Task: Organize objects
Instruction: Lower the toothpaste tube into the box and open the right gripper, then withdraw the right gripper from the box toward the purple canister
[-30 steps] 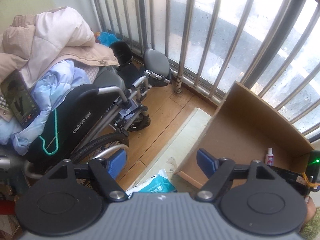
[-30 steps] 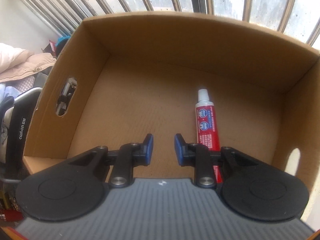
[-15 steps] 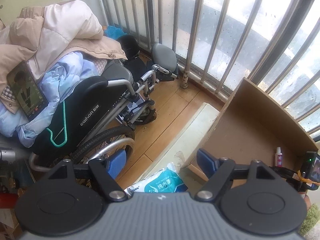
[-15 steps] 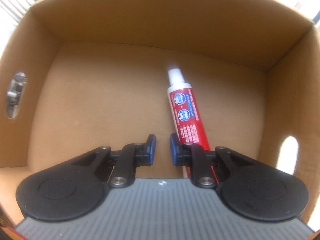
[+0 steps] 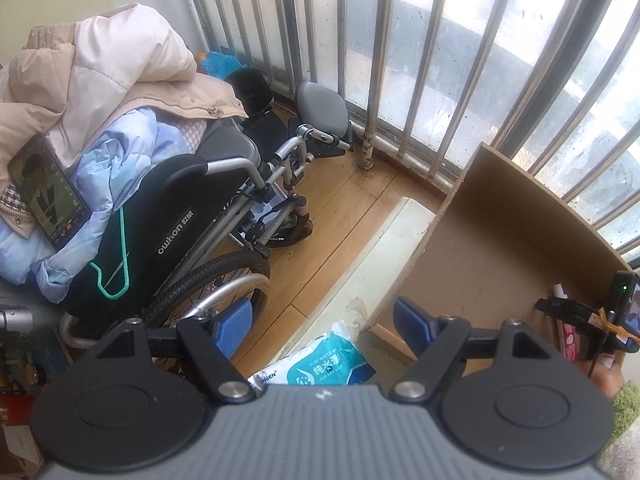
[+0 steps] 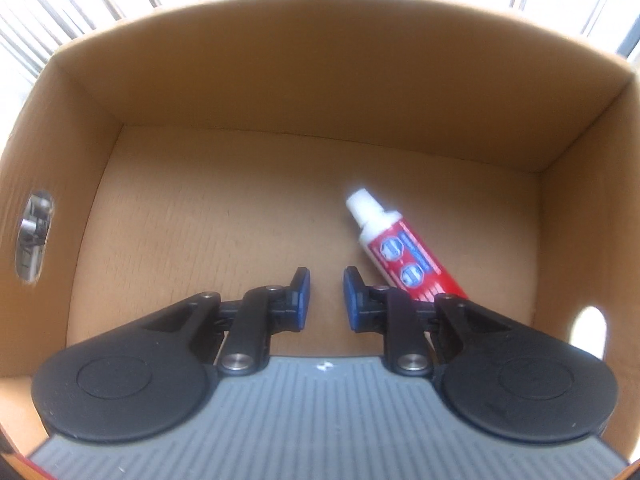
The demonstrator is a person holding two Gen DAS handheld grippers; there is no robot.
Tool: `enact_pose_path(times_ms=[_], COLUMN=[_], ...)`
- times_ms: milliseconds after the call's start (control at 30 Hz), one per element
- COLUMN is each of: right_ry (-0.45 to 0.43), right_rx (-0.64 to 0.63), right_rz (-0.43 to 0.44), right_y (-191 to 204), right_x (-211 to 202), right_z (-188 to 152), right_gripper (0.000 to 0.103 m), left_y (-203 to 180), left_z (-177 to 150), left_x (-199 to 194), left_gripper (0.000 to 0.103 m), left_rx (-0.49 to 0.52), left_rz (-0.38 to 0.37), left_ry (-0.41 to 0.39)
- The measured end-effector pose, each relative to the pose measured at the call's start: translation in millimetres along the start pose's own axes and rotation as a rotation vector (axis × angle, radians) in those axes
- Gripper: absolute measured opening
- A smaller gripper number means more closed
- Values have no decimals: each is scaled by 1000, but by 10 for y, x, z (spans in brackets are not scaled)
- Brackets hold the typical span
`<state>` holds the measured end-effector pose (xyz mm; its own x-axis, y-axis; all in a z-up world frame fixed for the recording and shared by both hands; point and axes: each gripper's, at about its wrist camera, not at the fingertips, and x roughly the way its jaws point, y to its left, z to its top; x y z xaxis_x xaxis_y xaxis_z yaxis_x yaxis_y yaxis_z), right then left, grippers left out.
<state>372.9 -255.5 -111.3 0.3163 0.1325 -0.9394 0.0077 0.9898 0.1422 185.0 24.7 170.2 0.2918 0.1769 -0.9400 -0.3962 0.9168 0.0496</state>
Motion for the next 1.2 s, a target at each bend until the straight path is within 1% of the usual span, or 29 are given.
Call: enact_pose_path(times_ms=[67, 133, 200, 333, 467, 500, 567, 633, 700, 867, 1000, 1100, 1200], right_ry=[-13, -25, -30, -38, -27, -32, -48, -35, -19, -11, -10, -34, -88], right_rx=[27, 39, 39, -2, -18, -20, -36, -52, -56, 2, 1, 25, 30], right_rz=[-46, -93, -104, -122, -154, -149, -111, -80, -104, -142, -165, -146, -87], right_y=[-117, -177, -211, -179, -144, -132, -85, -25, 9, -19, 21, 34, 78], right_x=[-1, -15, -33, -59, -94, -115, -165, -166, -138, -178, -214, -326, -569], right_z=[74, 79, 66, 11, -26, -38, -66, -93, -126, -184, -221, -266, -345], right_gripper=[17, 17, 18, 19, 20, 20, 20, 21, 21, 23, 24, 24, 29], left_y=[-8, -14, -19, -63, -90, -90, -86, -79, -71, -42, -26, -11, 53], left_z=[11, 14, 15, -6, -33, -38, -49, -58, -58, -75, -100, -127, -171], left_x=[-14, -12, -10, 0, -31, -41, -60, -70, -83, -130, -155, -185, -219], left_gripper=[79, 79, 79, 79, 80, 79, 80, 80, 79, 80, 80, 80, 80], left_rx=[2, 4, 5, 9, 11, 11, 11, 11, 6, 5, 6, 19, 28], left_rz=[1, 2, 2, -1, -3, -3, -2, 1, 1, -3, -18, -35, -56], left_ry=[-7, -8, -4, 8, 4, 2, -2, -4, -4, -15, -22, -31, -47])
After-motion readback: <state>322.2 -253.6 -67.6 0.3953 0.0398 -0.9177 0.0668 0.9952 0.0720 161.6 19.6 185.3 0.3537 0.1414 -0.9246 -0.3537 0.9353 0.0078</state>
